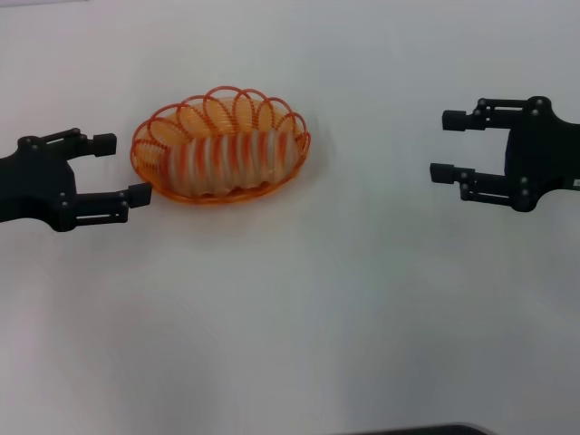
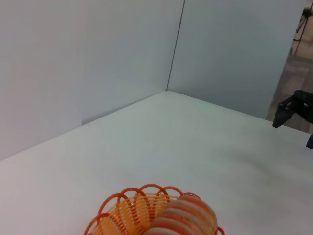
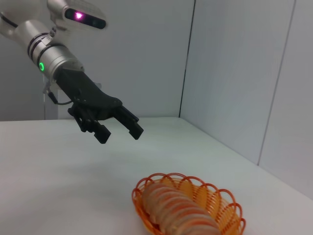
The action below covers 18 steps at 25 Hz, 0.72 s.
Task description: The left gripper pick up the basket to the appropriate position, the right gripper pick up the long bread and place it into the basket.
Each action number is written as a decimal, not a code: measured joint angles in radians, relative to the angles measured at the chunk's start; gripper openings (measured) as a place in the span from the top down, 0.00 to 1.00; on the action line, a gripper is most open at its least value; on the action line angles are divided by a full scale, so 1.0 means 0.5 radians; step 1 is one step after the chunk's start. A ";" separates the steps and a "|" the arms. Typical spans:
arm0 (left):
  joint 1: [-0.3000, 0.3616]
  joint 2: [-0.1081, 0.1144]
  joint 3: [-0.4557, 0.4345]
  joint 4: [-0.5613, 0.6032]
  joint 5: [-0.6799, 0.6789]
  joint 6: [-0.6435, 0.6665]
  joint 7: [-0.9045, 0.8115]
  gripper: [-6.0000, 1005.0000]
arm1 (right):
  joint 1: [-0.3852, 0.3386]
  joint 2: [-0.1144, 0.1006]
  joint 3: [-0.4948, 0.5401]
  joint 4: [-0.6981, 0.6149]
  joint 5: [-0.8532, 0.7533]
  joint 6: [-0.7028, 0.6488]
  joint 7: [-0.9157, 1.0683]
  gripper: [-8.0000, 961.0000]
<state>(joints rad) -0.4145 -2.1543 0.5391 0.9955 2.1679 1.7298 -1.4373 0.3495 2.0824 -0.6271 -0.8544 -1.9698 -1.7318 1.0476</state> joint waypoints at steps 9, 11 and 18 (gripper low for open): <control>0.008 0.005 -0.026 0.002 0.000 0.000 0.000 0.12 | -0.006 0.000 0.059 -0.002 0.007 -0.013 -0.015 0.35; 0.012 0.004 -0.026 0.001 0.000 0.000 0.000 0.12 | -0.005 0.002 0.060 -0.003 0.007 -0.013 -0.018 0.35; 0.014 0.001 -0.026 0.000 0.000 0.007 0.000 0.12 | -0.007 0.005 0.064 -0.003 0.010 -0.015 -0.020 0.35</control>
<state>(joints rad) -0.4074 -2.1537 0.5261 0.9954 2.1681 1.7333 -1.4373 0.3459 2.0847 -0.5952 -0.8560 -1.9649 -1.7392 1.0375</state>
